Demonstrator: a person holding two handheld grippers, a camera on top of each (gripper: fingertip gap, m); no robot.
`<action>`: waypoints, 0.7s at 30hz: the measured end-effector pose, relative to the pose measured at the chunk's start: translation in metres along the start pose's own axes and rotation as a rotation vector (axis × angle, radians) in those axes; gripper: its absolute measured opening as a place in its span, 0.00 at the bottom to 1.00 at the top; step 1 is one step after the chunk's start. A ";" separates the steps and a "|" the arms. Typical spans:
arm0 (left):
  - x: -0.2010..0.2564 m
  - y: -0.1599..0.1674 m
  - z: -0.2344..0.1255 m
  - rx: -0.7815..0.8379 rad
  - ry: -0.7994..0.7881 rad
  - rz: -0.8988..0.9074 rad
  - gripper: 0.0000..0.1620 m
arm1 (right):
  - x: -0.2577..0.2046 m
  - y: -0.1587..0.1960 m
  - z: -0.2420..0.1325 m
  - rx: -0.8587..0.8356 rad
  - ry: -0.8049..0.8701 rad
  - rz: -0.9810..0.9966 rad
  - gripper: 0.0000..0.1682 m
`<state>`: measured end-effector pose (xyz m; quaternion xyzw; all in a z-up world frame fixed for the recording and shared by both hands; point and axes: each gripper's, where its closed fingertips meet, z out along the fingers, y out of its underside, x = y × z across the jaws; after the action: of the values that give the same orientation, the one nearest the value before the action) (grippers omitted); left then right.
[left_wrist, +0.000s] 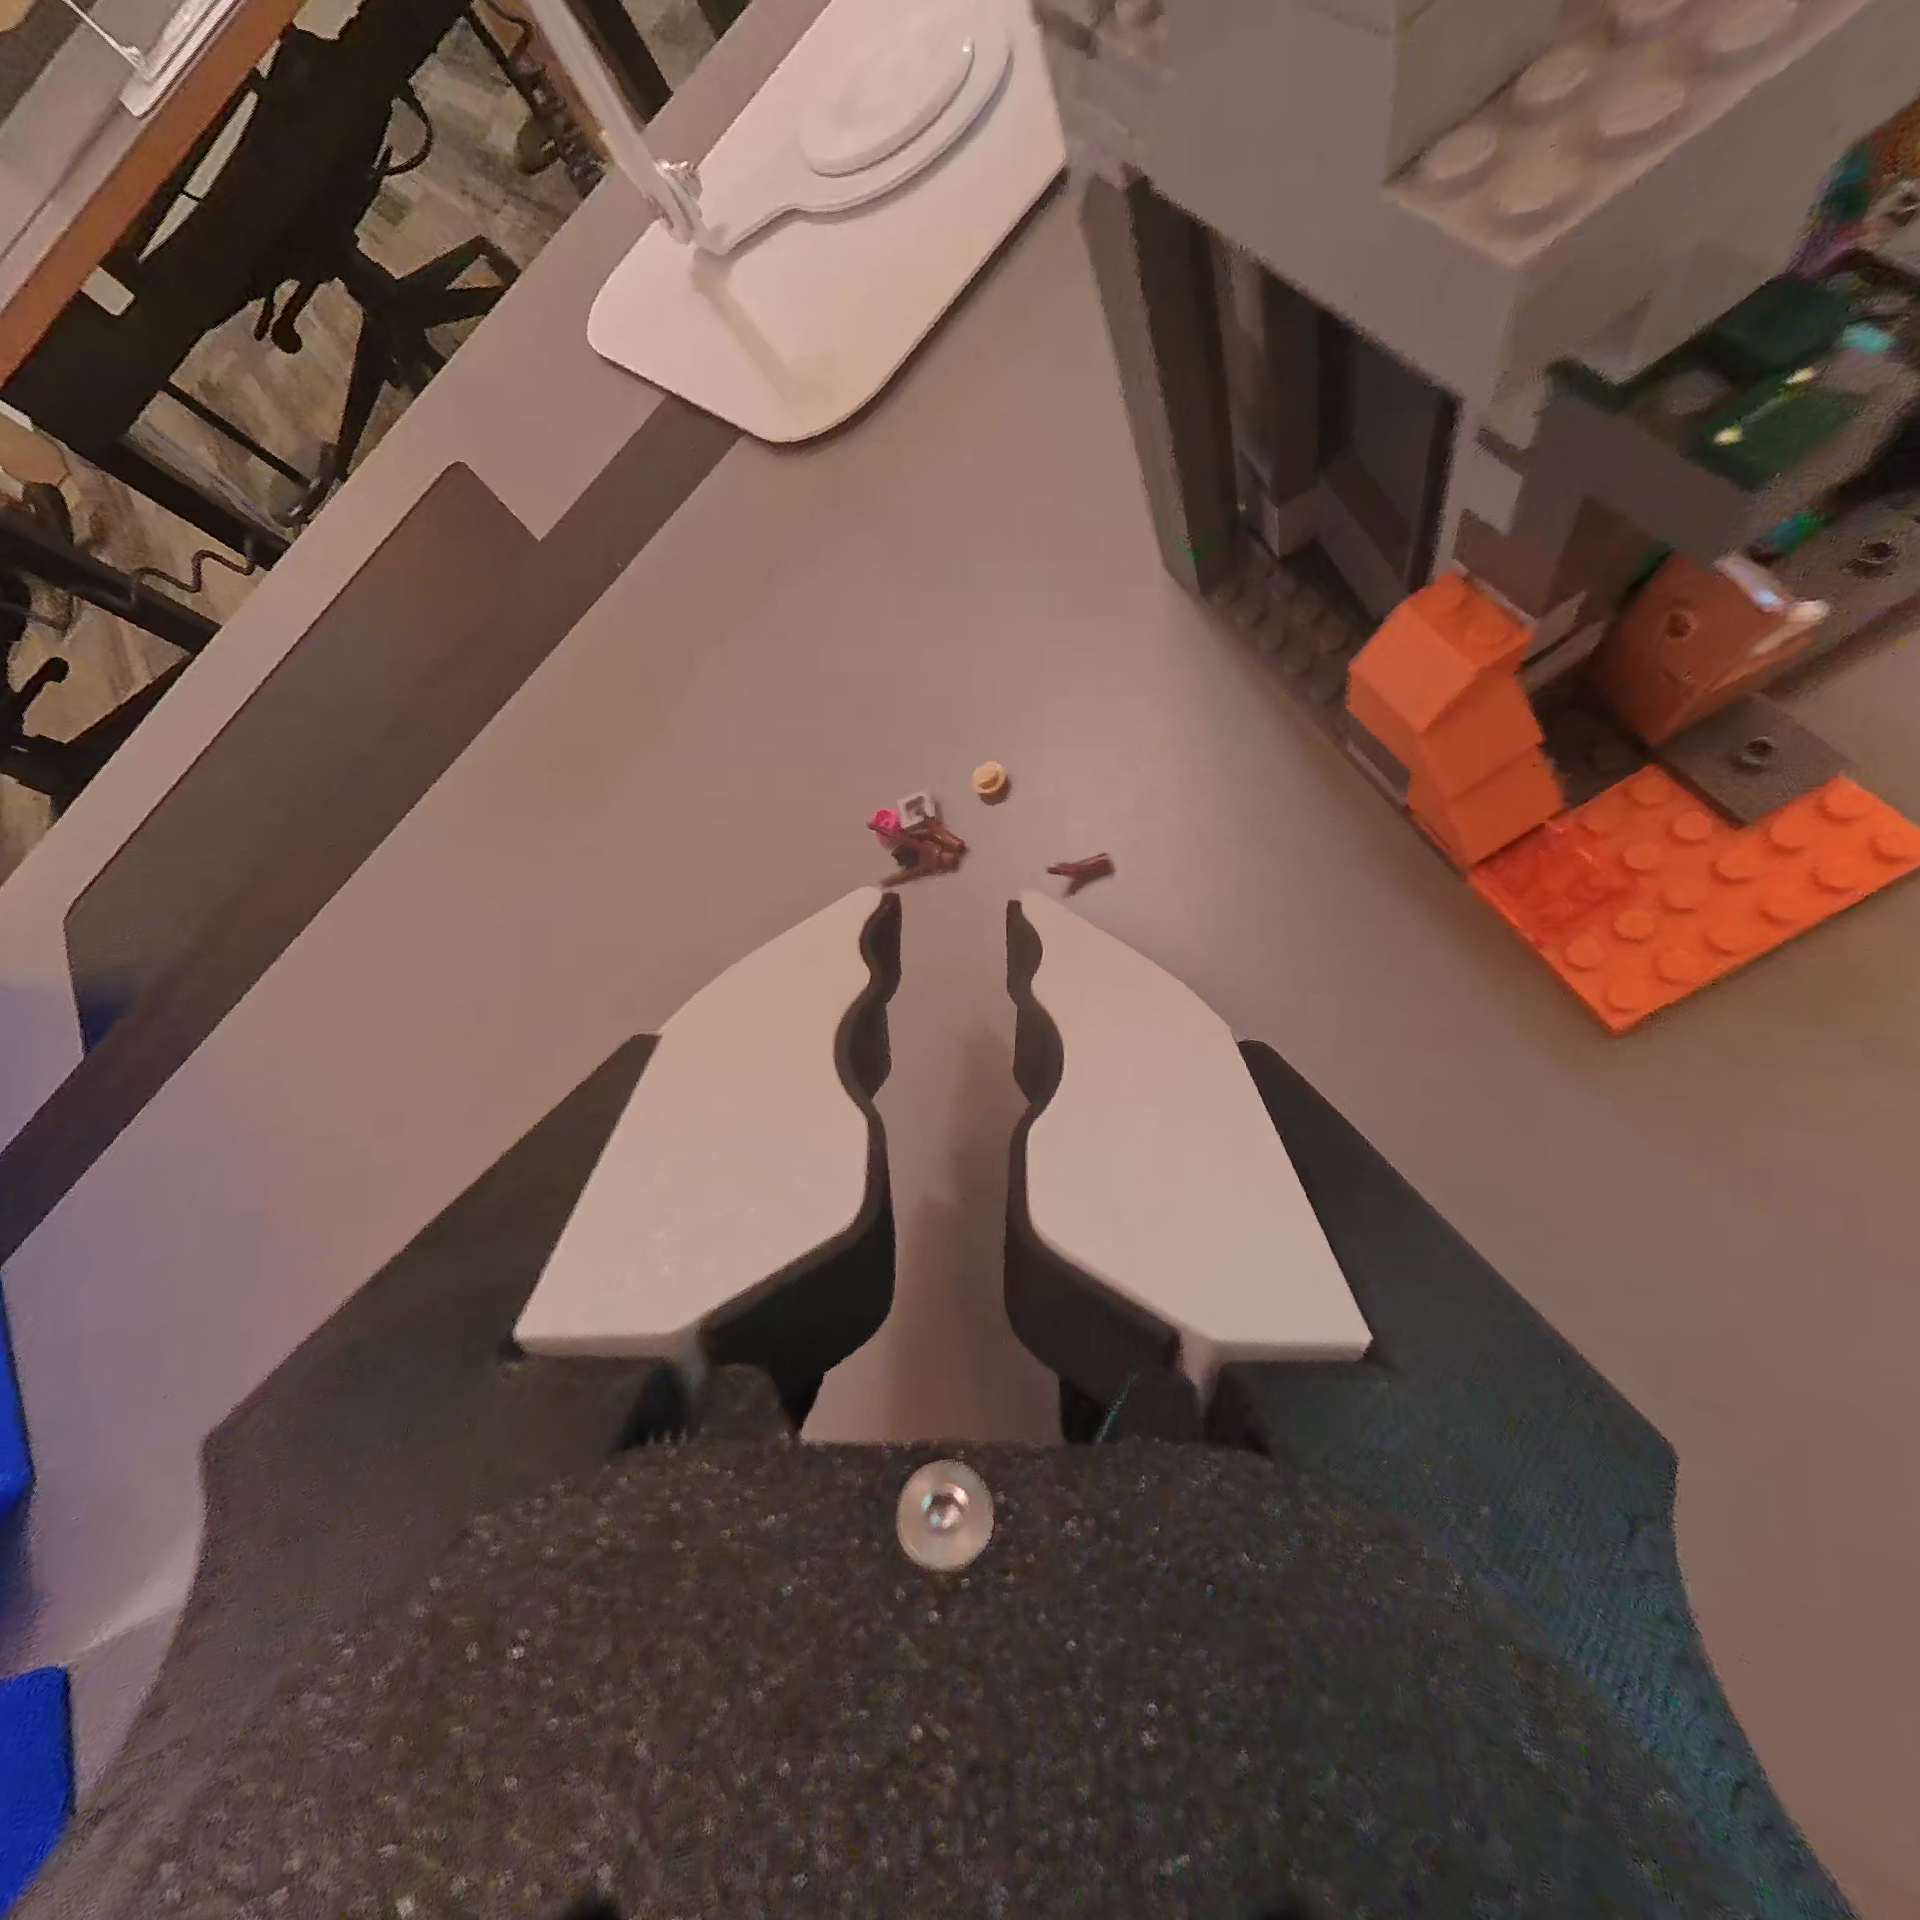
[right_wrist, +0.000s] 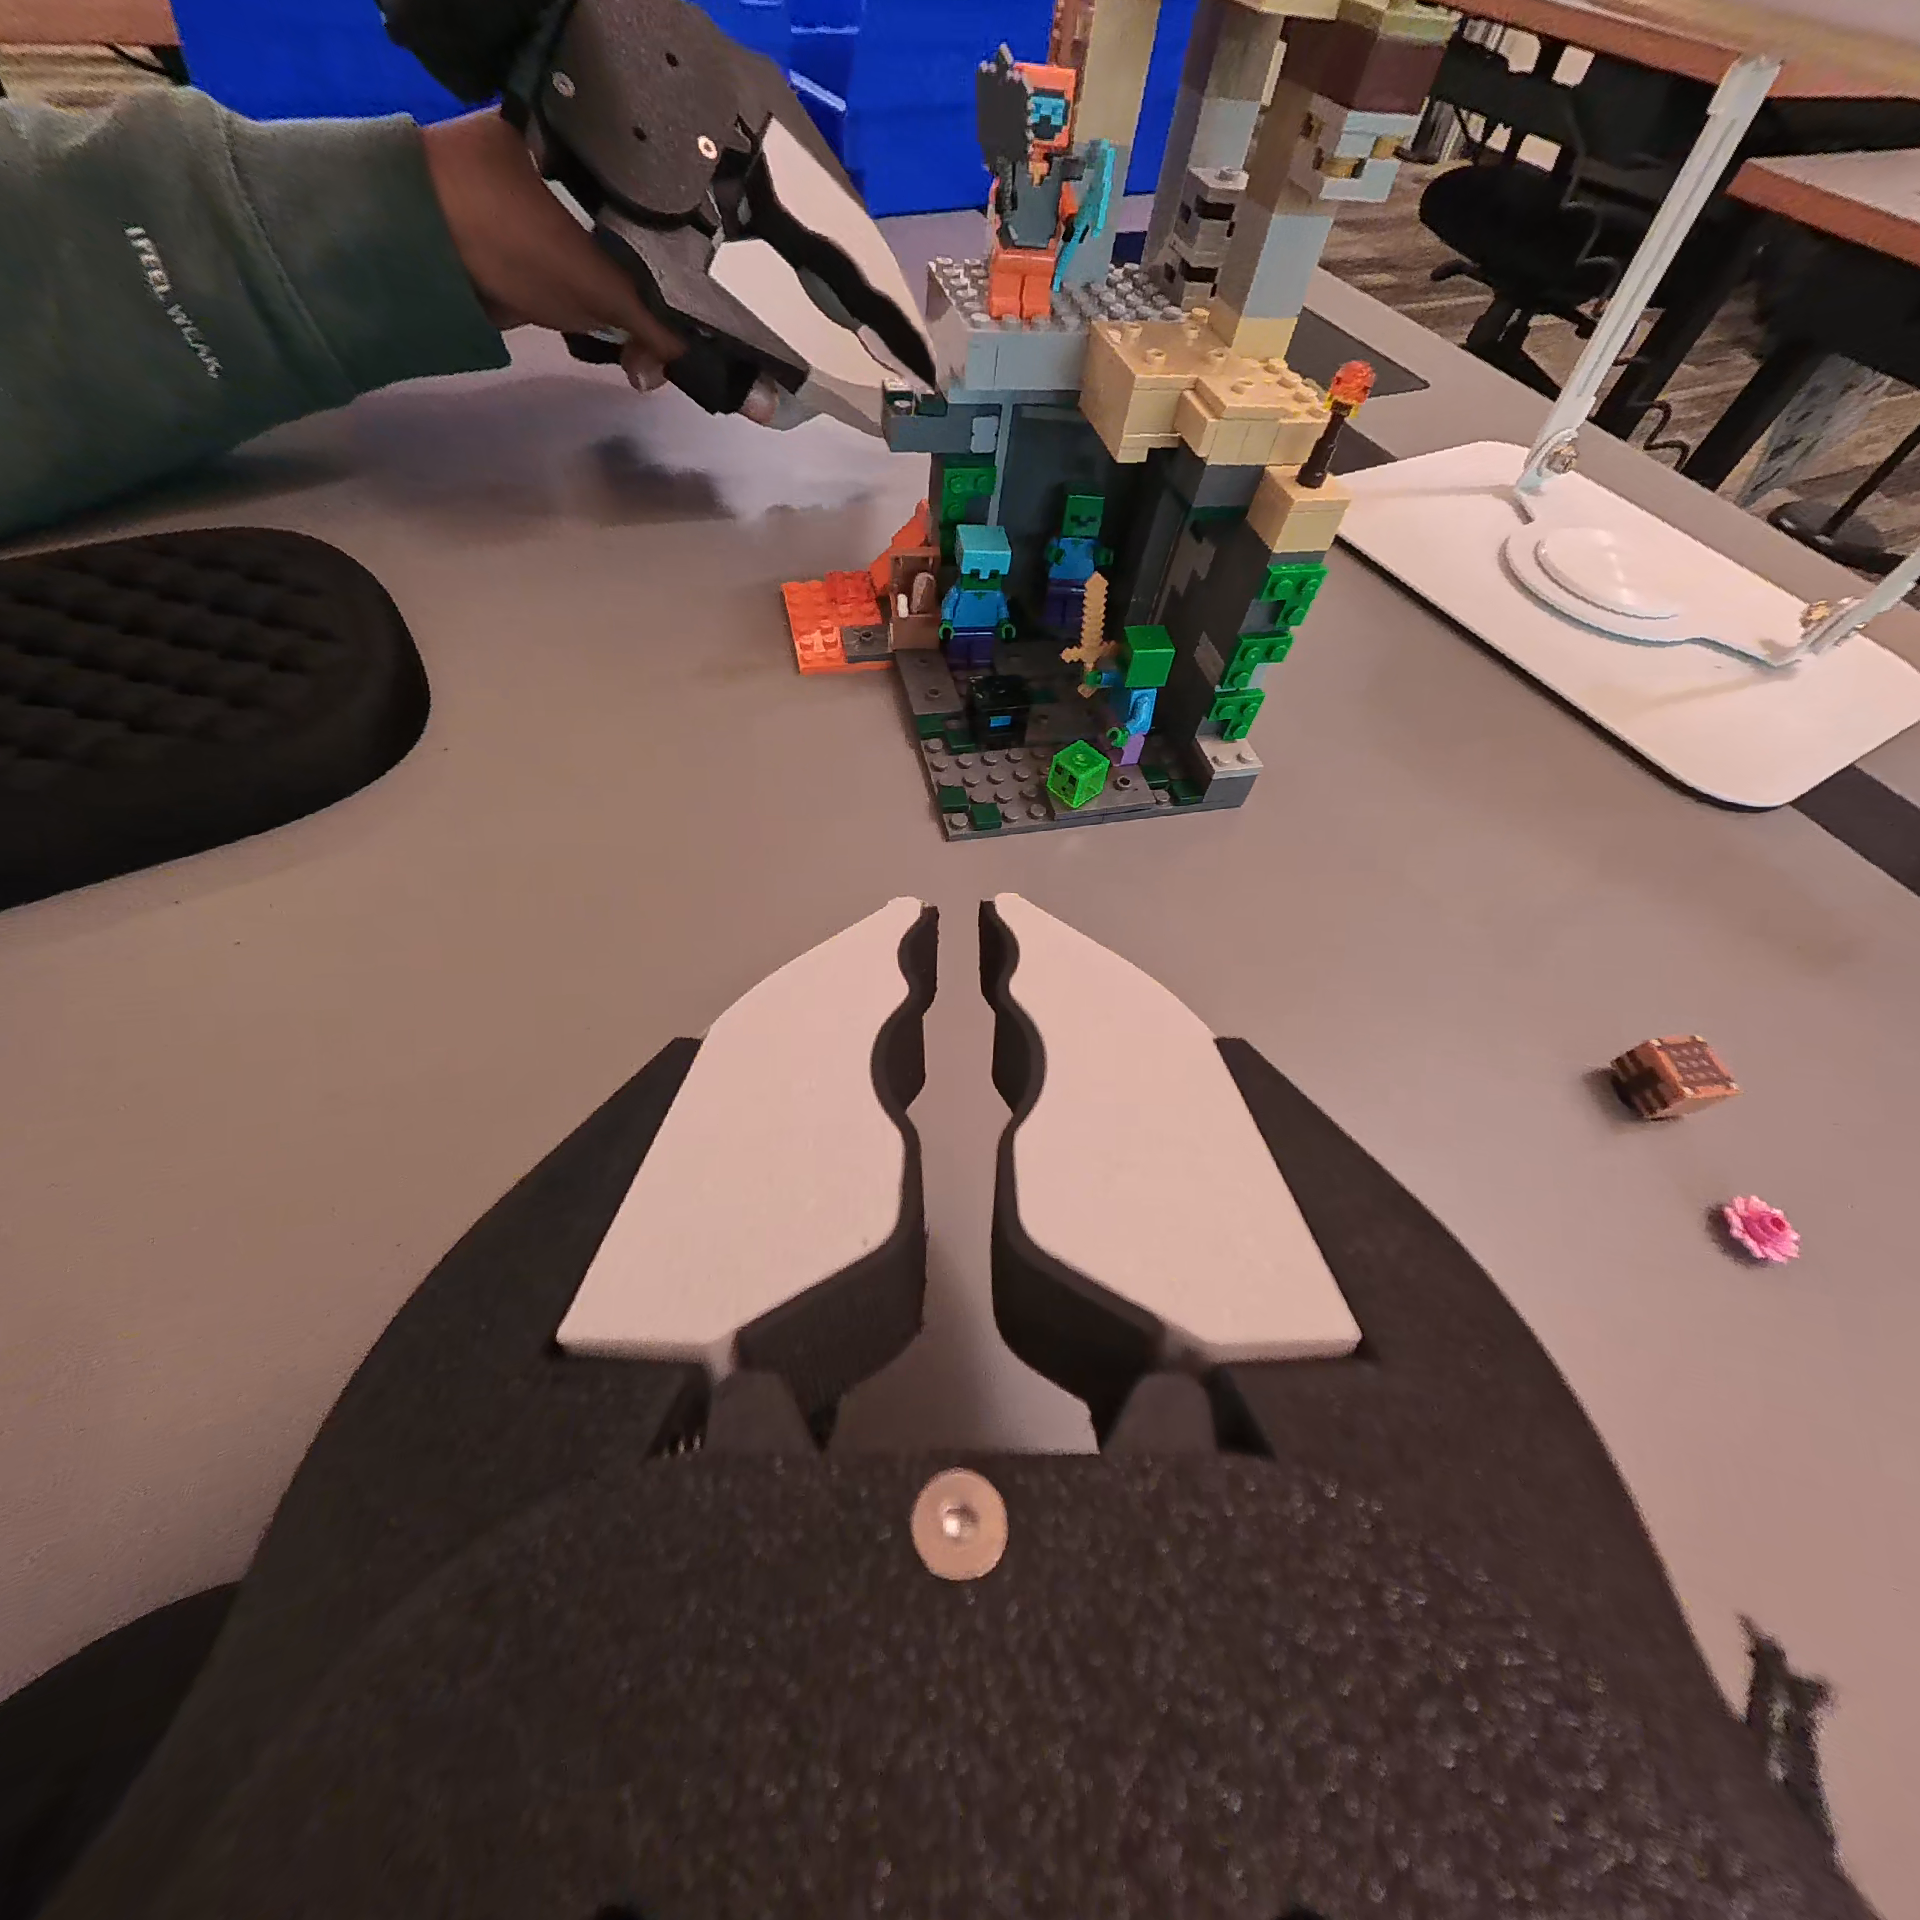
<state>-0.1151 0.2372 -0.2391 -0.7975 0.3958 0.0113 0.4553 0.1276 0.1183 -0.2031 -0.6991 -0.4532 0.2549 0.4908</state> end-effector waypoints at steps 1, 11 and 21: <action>0.006 -0.002 -0.004 0.007 0.017 0.001 0.10 | 0.000 0.000 0.000 -0.001 0.001 0.001 0.04; 0.169 -0.074 -0.051 0.178 0.488 0.189 0.08 | 0.001 0.012 -0.003 -0.090 -0.032 0.006 0.05; 0.247 -0.090 -0.012 0.035 0.667 0.263 0.12 | 0.005 0.011 -0.004 -0.078 0.000 -0.003 0.05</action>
<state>0.1085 0.0994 -0.2613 -0.6915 0.6220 -0.1981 0.3093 0.1376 0.1197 -0.2106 -0.7171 -0.4638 0.2363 0.4635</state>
